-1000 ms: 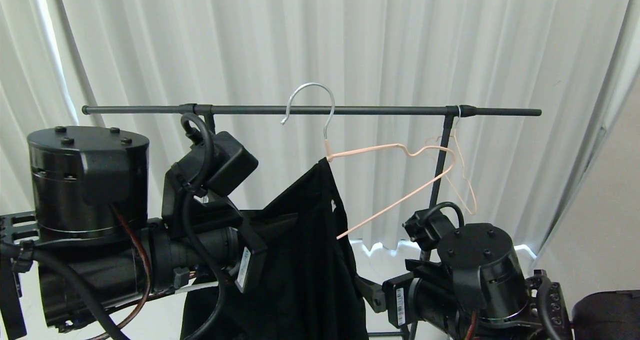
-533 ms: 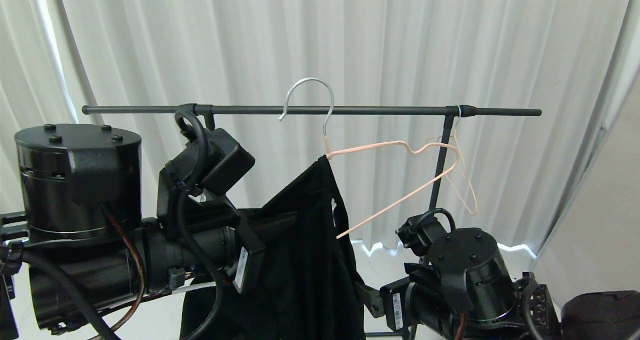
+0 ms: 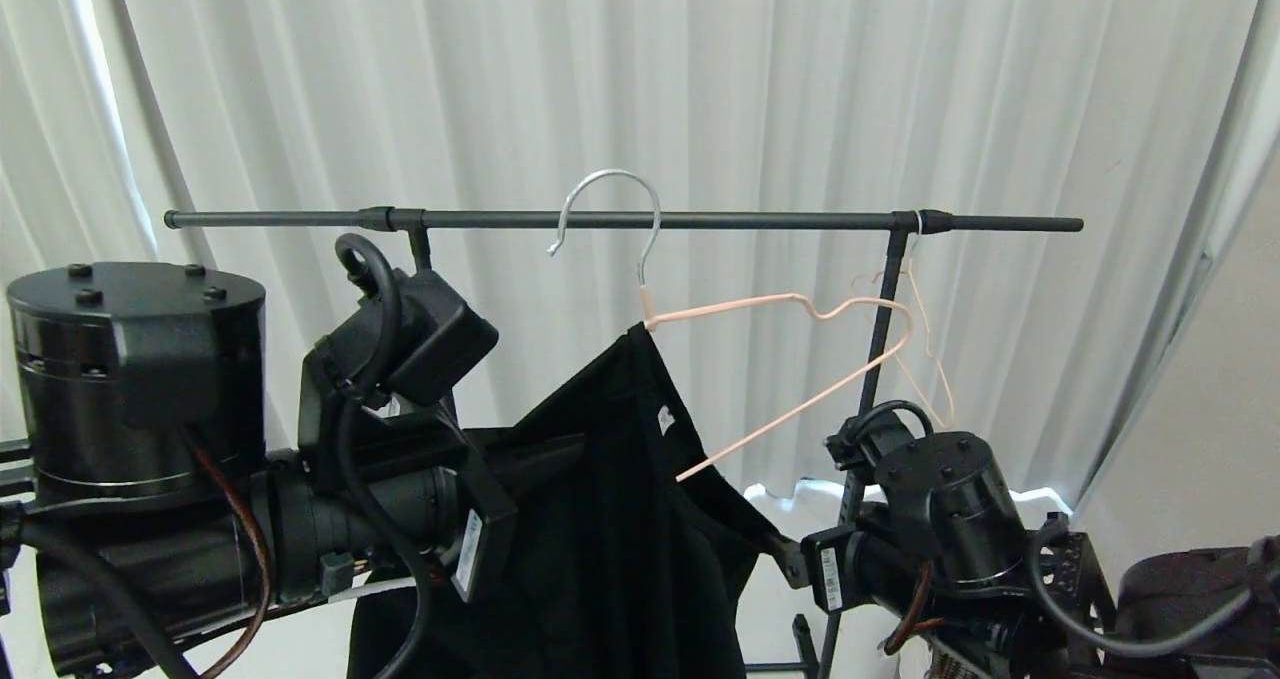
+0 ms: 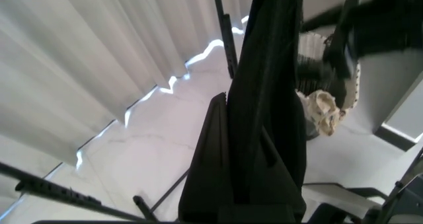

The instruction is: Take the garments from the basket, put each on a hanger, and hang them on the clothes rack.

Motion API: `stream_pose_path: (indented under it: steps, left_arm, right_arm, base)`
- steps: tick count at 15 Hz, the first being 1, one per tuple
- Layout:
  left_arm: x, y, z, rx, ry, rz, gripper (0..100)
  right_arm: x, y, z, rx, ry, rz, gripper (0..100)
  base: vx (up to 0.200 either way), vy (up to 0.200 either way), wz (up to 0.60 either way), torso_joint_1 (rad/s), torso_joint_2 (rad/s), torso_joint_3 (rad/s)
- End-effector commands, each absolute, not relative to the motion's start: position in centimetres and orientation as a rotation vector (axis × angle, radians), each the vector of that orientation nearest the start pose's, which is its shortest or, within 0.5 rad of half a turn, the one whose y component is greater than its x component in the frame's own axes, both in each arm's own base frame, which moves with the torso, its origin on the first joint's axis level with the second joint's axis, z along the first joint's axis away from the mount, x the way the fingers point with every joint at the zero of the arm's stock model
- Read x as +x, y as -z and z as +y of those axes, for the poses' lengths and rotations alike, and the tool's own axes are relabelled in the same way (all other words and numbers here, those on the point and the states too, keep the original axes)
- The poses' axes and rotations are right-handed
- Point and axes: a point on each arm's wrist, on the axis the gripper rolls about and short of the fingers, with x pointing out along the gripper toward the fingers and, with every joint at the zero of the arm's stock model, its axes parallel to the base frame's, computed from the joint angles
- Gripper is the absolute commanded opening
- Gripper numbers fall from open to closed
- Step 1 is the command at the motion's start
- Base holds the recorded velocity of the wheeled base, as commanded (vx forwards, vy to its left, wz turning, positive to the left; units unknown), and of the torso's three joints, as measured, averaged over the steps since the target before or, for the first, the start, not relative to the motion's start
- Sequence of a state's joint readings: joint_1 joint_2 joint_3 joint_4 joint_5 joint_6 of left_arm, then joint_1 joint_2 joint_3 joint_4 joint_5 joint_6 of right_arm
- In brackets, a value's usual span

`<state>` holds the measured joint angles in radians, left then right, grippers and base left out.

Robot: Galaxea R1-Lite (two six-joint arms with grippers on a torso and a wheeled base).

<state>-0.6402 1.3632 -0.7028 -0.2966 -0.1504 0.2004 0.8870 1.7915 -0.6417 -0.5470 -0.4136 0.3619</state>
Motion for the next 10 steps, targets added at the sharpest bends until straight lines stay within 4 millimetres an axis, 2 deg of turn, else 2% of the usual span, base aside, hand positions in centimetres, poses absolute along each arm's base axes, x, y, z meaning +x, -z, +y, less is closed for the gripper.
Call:
stream_pose_path:
  steps: [1,4,6,8,10]
  left_arm:
    - [16.9,-20.3,-12.5,0.284,0.801,0.3,0]
    - [15.6,-18.8,-11.3,0.313,0.793,0.337,0]
    - [14.9,-17.4,-10.9,0.332,0.806,0.384,0]
    - [14.8,-16.8,-10.9,0.336,0.812,0.407,0]
    - [14.6,-16.2,-10.8,0.341,0.814,0.43,0]
  right_arm:
    - [20.0,-11.2,19.7,-0.028,-0.296,0.539,100]
    - [21.3,-12.5,16.3,-0.02,-0.236,0.506,100]
    - [21.5,-13.7,15.1,0.004,-0.248,0.476,100]
    - [21.6,-14.2,14.0,-0.008,-0.24,0.459,100]
    - [21.6,-14.8,13.8,0.003,-0.242,0.441,100]
  base:
    - [0.0,0.0,0.0,0.0,0.0,0.0]
    - [0.0,0.0,0.0,0.0,0.0,0.0]
    - [0.0,0.0,0.0,0.0,0.0,0.0]
    - [0.0,0.0,0.0,0.0,0.0,0.0]
    - [0.0,0.0,0.0,0.0,0.0,0.0]
